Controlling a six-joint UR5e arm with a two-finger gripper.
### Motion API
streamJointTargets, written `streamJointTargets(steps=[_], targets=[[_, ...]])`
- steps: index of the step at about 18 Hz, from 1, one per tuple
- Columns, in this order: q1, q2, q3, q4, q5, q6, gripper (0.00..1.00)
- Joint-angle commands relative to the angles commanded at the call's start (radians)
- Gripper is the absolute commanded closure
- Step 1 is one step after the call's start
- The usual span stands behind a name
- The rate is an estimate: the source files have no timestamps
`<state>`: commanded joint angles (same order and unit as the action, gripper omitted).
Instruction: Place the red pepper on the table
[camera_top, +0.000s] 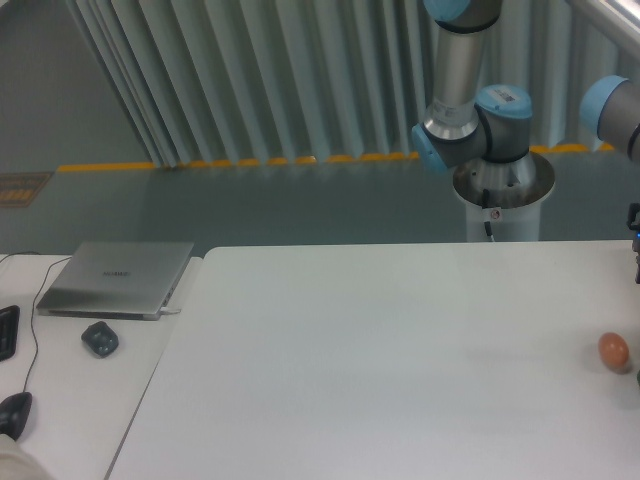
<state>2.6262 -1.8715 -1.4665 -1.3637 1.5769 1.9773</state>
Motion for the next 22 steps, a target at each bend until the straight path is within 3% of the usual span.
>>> streamJointTargets(steps=[7, 10, 22], targets=[[0.005, 0.008, -0.017, 0.008, -0.002, -0.002, 0.00], [0.044, 0.009, -0.055, 0.055, -0.014, 0.000, 0.00], [0.139, 0.046, -0.054, 0.061, -0.017, -0.080, 0.00]])
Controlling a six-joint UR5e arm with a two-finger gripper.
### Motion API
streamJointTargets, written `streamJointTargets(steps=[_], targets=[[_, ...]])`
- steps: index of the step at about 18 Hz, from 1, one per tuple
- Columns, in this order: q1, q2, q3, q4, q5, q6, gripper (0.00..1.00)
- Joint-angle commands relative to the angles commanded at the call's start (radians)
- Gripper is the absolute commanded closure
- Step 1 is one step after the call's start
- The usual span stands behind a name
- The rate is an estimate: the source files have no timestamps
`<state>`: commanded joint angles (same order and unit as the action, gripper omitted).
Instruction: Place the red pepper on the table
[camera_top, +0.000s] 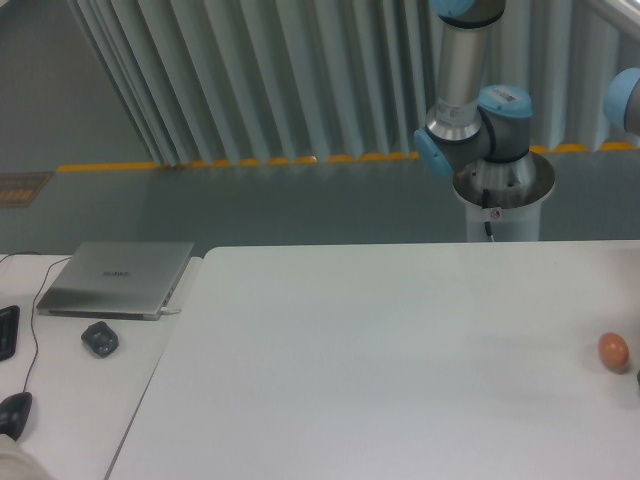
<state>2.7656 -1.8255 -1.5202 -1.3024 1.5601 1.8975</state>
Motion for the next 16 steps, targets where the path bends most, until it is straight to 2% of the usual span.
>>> streamJointTargets(steps=[2, 3, 4, 5, 7, 10, 12, 16], targets=[[0.040, 0.000, 0.003, 0.002, -0.011, 0.087, 0.42], [0.063, 0.000, 0.005, 0.002, -0.011, 0.097, 0.67], [0.074, 0.002, 0.005, 0.002, -0.009, 0.103, 0.76], [0.083, 0.002, 0.009, 0.000, -0.006, 0.107, 0.90], [0.120, 0.002, 0.008, -0.005, -0.005, 0.141, 0.98], [0.195, 0.002, -0.005, -0.008, -0.003, 0.230, 0.98], [0.277, 0.002, 0.003, -0.008, -0.002, 0.317, 1.00], [0.350, 0.014, 0.006, -0.008, 0.033, 0.345, 1.00]])
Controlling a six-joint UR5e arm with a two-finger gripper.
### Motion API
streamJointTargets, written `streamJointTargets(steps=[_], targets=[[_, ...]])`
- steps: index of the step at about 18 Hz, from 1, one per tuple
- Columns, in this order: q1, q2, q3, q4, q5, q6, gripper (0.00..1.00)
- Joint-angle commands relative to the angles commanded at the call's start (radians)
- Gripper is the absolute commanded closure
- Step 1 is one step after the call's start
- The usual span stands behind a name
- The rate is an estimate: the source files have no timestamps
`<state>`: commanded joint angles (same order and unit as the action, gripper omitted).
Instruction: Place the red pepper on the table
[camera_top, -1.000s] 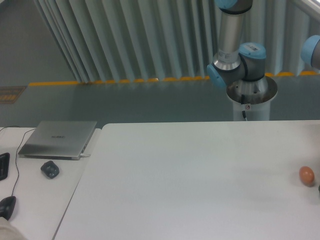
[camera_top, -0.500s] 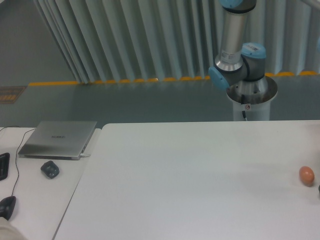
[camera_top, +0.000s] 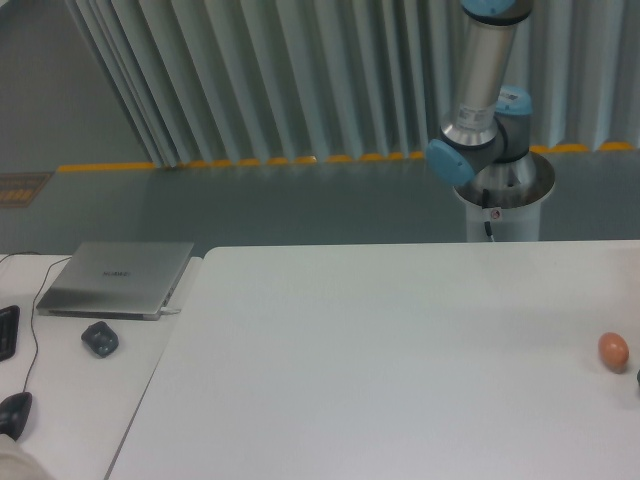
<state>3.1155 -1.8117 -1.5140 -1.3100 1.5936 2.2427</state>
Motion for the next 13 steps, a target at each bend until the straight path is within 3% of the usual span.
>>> streamJointTargets(steps=[5, 13], targets=[[0.009, -0.003, -0.006, 0.009, 0.054, -0.003, 1.00], [0.044, -0.072, -0.025, 0.014, 0.072, -0.012, 1.00]])
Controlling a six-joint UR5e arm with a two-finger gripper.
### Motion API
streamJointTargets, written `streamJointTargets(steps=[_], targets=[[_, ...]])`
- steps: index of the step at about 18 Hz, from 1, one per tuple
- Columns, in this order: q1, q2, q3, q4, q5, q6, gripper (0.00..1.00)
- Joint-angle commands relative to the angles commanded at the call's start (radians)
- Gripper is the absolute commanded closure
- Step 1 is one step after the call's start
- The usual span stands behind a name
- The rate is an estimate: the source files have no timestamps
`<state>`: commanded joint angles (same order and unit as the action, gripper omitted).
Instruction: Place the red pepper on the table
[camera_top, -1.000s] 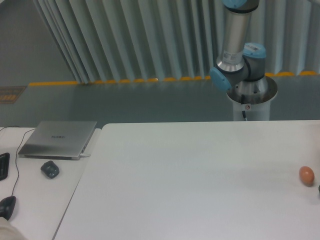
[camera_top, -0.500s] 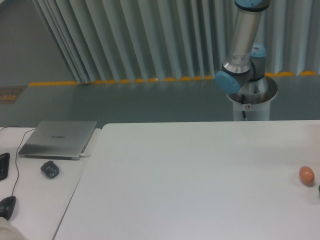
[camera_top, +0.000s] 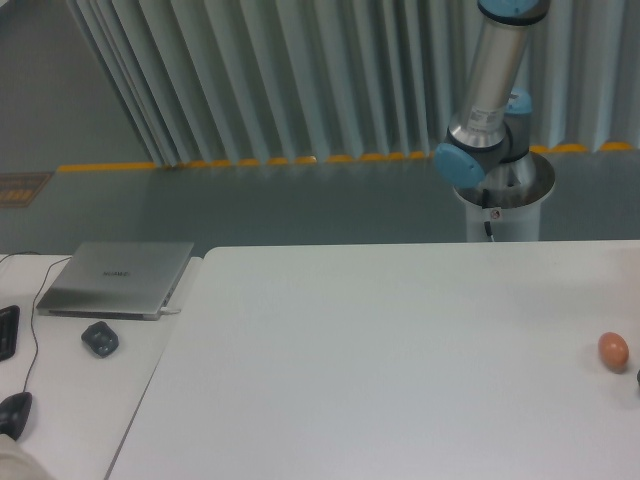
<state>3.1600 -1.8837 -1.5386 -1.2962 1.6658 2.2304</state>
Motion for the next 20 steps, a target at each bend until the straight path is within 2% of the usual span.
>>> streamJointTargets(steps=[9, 10, 13, 14, 17, 20], targets=[[0.008, -0.020, -0.015, 0.002, 0.081, -0.003, 1.00], [0.006, -0.035, -0.017, 0.020, 0.081, -0.002, 1.00], [-0.006, -0.064, -0.051, 0.121, 0.083, -0.015, 0.99], [-0.023, -0.081, -0.043, 0.139, 0.083, -0.059, 0.99], [-0.054, -0.103, 0.001, 0.143, 0.083, -0.178, 0.99], [-0.064, -0.101, 0.011, 0.141, 0.084, -0.227, 0.99]])
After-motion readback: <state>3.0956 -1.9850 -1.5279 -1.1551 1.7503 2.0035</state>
